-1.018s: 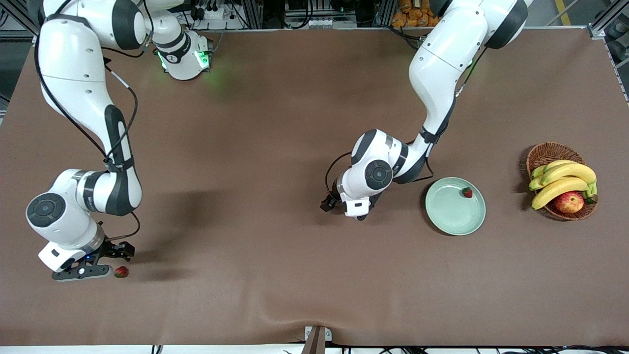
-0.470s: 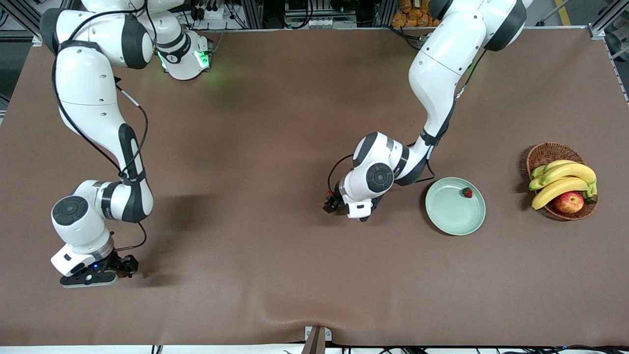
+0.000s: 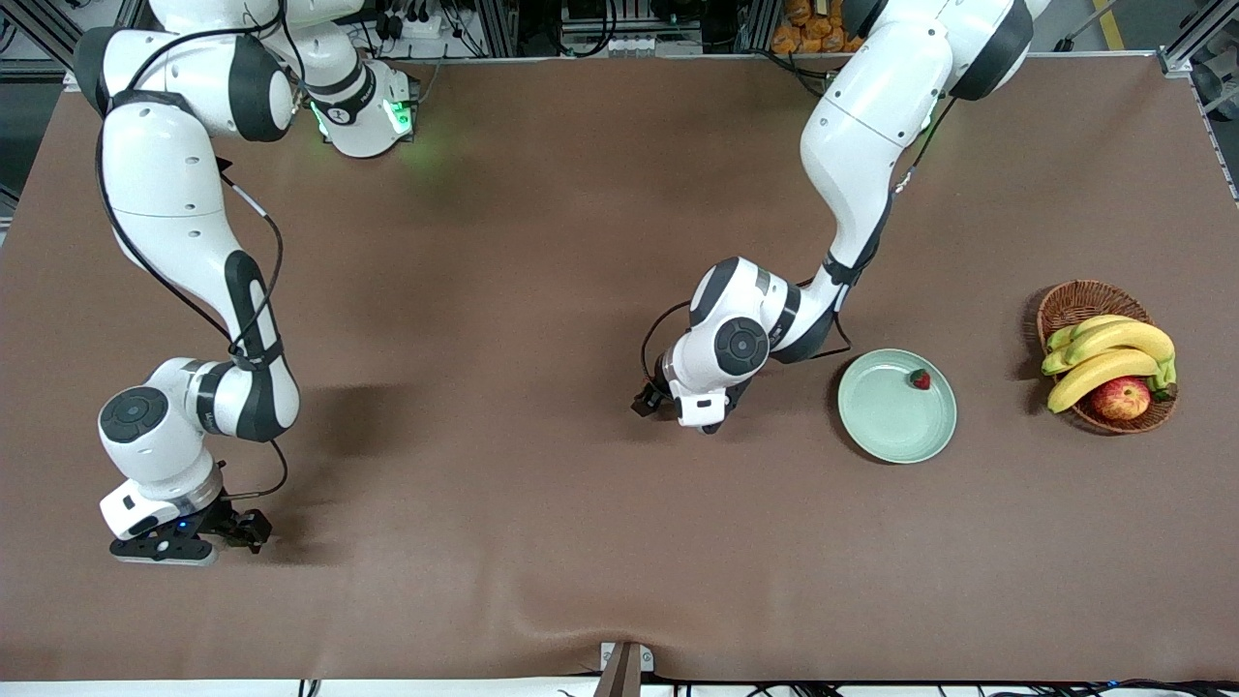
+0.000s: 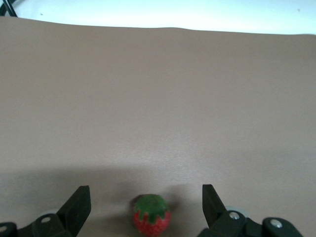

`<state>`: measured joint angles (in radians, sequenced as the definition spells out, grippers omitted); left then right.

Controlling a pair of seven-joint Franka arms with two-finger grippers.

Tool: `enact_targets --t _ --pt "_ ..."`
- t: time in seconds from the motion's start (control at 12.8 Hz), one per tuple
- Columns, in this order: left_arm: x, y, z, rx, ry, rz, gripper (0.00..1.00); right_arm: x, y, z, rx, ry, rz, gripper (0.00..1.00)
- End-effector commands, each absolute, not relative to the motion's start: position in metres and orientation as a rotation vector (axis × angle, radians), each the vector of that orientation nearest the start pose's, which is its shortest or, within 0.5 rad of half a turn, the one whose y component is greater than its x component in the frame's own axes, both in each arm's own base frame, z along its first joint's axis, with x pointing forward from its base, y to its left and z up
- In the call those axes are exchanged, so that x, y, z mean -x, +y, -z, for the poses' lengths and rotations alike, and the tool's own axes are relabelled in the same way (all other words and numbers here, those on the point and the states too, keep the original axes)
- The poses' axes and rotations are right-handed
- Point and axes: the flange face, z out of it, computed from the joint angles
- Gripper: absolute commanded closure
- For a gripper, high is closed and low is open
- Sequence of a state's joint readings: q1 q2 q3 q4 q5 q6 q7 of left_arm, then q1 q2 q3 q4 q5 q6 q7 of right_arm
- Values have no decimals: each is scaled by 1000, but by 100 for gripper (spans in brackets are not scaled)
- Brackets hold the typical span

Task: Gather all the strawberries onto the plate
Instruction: 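Move the right gripper to the last strawberry while the left gripper reaches the second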

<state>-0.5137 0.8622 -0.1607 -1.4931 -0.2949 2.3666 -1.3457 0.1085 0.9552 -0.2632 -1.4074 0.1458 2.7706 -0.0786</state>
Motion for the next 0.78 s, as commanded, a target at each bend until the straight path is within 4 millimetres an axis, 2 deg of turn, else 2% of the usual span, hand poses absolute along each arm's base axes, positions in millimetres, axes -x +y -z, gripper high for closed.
enact_targets --t 0.0,0.16,0.31,0.47,0.63,0.7 --pt "-570 -438 -162 2944 -1512 -422 0 -760 -72 -182 3180 132 702 0" --pt "-567 -443 -162 2948 -1500 -420 2 -757 -76 -179 3183 138 692 0" --pt "-566 -444 -161 2947 -1500 -425 11 -756 -77 -178 3184 141 687 0" --pt "-566 -444 -161 2945 -1502 -425 16 -756 -84 -178 3186 156 687 0" --pt "-566 -444 -161 2947 -1500 -425 23 -755 -86 -178 3185 163 687 14" --pt "-566 -444 -162 2950 -1496 -422 34 -755 -86 -178 3185 163 687 21"
